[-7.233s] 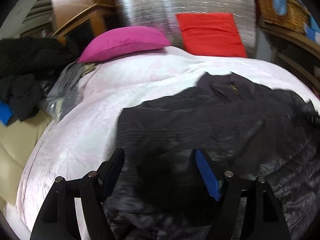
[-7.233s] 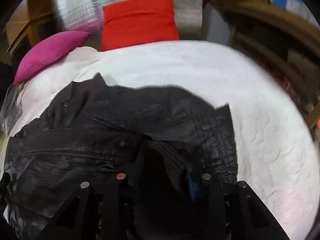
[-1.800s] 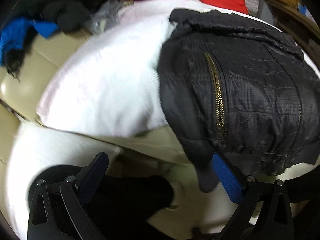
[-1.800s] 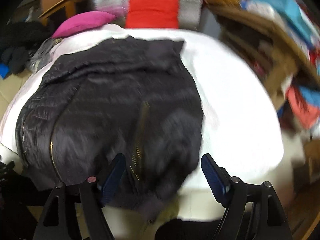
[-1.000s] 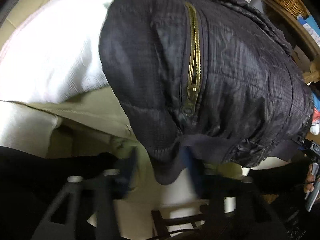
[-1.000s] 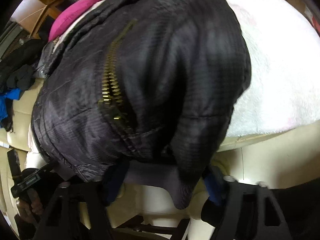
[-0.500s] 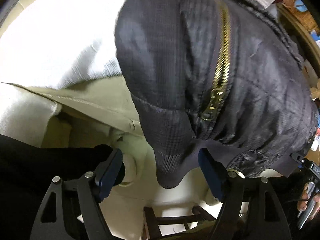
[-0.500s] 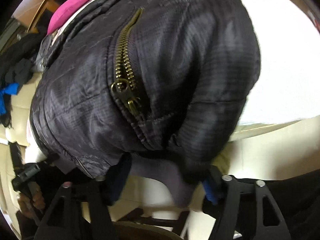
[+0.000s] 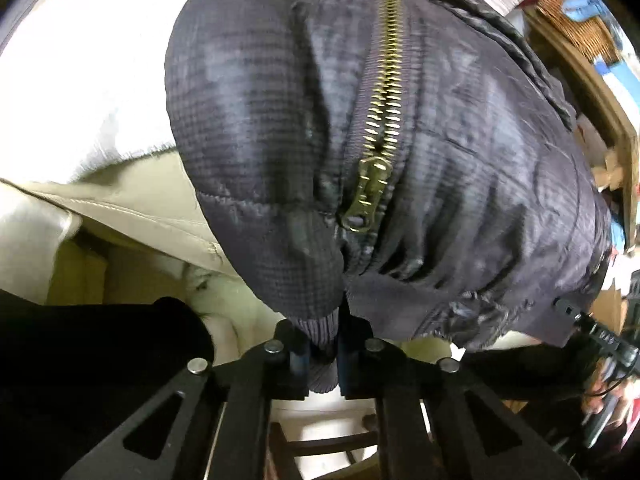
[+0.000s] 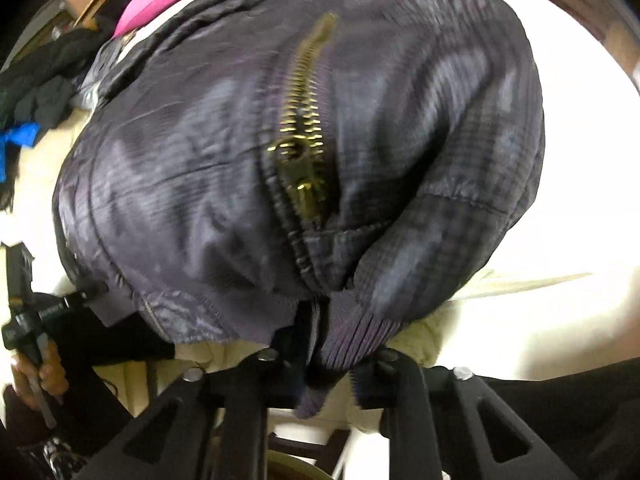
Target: Fold large clothes
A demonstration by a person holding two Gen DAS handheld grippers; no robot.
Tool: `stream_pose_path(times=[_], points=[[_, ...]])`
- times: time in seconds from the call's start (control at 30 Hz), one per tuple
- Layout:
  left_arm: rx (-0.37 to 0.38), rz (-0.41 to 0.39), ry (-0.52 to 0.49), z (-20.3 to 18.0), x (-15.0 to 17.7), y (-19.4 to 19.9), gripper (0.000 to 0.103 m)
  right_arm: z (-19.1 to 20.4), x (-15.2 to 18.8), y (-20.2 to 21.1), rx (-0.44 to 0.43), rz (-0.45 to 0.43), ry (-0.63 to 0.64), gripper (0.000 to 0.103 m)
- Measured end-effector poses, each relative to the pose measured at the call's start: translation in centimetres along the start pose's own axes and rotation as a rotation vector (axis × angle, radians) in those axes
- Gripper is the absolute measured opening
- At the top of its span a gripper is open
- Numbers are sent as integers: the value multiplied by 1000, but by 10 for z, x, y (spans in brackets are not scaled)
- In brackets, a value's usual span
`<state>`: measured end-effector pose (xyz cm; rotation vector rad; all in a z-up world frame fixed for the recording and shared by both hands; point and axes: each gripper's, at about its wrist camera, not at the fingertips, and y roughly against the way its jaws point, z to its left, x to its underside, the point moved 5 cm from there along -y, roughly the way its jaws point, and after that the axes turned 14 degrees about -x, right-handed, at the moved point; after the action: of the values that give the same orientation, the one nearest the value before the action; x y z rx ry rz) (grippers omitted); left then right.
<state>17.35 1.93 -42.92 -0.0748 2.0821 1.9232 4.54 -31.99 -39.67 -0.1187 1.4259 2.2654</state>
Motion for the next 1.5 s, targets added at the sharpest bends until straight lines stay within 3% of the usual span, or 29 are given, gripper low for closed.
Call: stream_pose_path(times=[0.1,0.23,0.3,0.37,0.5,0.57,0.63,0.67,0.7,0.73,0.77,0.83,0.9,0.93,0.97,1.0,1.03,1.13,1.33,1.5], points=[[-1,-38,-50,-6,4,20,8,17,6,15,-36,-11,23,15],[58,-89,-84,-14,-1,42,8,36,9,38,-132,-57,50,15],[68,-77,-86,-18,-5,31,9,34,8,38,-159,-56,46,15],[26,-31,-86,-17,-4,14,12,26,6,27,-139,-24,36,15],[-9,52,-53,-19,-5,-11,52,7,3,-2,-118,44,-51,19],[-10,61,-57,-24,-8,-18,62,-2,2,-15,-121,74,-106,19],[-6,88,-75,-30,-8,-29,72,-9,0,-25,-104,82,-123,27],[1,109,-82,-32,-6,-36,75,-11,0,-30,-91,90,-125,39],[10,145,-88,-35,-3,-46,75,-12,0,-35,-81,102,-128,68],[15,166,-89,-35,-2,-53,75,-13,2,-41,-74,114,-134,81],[17,186,-86,-36,-1,-59,75,-13,2,-45,-77,116,-135,81],[26,179,-75,-34,-2,-63,71,-9,0,-47,-85,92,-113,77],[67,149,-67,-32,-3,-59,36,-3,-3,-44,-105,58,-81,55],[81,134,-64,-32,-4,-53,31,0,-2,-40,-112,47,-71,49],[90,113,-64,-31,-5,-48,21,1,-1,-38,-112,41,-63,31],[87,102,-67,-30,-5,-46,13,4,0,-35,-104,36,-46,26],[81,93,-72,-29,-4,-42,12,5,3,-31,-92,28,-37,19],[81,40,-102,-31,-2,-22,8,15,8,-17,-89,-18,-19,13],[137,-88,-208,-52,4,50,8,43,19,29,-150,-95,46,10],[194,-217,-266,-55,-13,120,8,63,-6,87,-239,-207,118,10]])
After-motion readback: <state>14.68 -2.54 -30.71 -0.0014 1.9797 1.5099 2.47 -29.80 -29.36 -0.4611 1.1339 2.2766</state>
